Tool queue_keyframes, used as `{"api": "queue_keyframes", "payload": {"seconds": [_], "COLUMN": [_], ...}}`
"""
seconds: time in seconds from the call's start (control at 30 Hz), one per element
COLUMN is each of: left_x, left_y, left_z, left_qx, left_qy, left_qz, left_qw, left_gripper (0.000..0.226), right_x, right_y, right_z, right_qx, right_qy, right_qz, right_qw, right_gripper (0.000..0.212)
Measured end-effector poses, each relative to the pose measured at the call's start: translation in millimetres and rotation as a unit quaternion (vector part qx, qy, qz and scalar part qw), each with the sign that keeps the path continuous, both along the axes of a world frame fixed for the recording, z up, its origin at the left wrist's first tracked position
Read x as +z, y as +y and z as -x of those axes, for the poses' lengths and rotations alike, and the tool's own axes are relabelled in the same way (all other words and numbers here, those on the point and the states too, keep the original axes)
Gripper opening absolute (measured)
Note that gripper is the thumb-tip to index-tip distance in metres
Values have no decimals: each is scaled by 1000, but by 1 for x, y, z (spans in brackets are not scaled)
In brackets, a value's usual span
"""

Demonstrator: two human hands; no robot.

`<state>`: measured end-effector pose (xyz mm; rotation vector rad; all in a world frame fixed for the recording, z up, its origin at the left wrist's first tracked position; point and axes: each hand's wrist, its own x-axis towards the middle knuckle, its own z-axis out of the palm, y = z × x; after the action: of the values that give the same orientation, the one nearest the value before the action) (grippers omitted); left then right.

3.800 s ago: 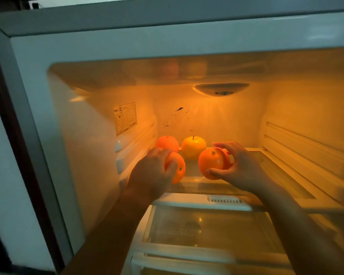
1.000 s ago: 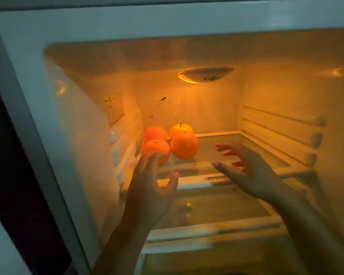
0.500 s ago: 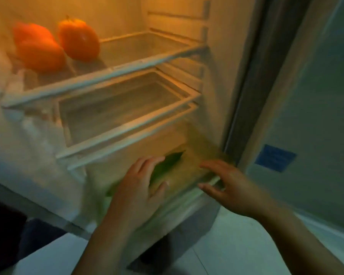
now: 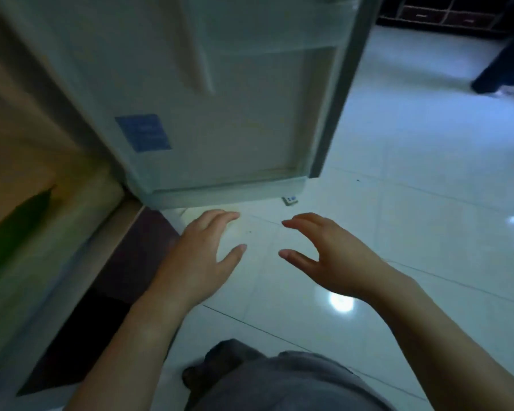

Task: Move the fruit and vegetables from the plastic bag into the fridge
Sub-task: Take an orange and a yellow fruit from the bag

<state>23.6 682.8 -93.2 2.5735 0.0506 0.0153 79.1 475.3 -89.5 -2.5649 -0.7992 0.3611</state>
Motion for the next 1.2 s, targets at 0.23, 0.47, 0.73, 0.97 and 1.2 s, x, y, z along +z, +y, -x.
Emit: {"api": "queue_keyframes", "payload": {"seconds": [0.23,0.47,0.73,0.97,1.2], "left_x": [-23,-34,-52,-50,-42], "left_y": [-186,-264,-279,-298,-284], "left_z": [-47,-93,-198,-334,-417], "left_qx": [-193,-265,-212,-207,-142], "left_qy": [76,119,125,178,187], "left_qz": [-6,-36,-42,-68,-24], "left_qw": [978,956,968,960,972], "left_gripper": [53,54,50,59,58], "right_x": [-1,-20,-39,-28,-39], "right_y": [-180,-271,-277,-308,-297], "right_z": [28,17,-120,-261,-384], "right_qx": [-140,-239,-174,-163,-114], "right_qy": [23,74,78,89,104], "right_qz": [17,15,-4,22,25], "right_qw": [990,968,982,982,988], "right_gripper": [56,54,51,51,50]}}
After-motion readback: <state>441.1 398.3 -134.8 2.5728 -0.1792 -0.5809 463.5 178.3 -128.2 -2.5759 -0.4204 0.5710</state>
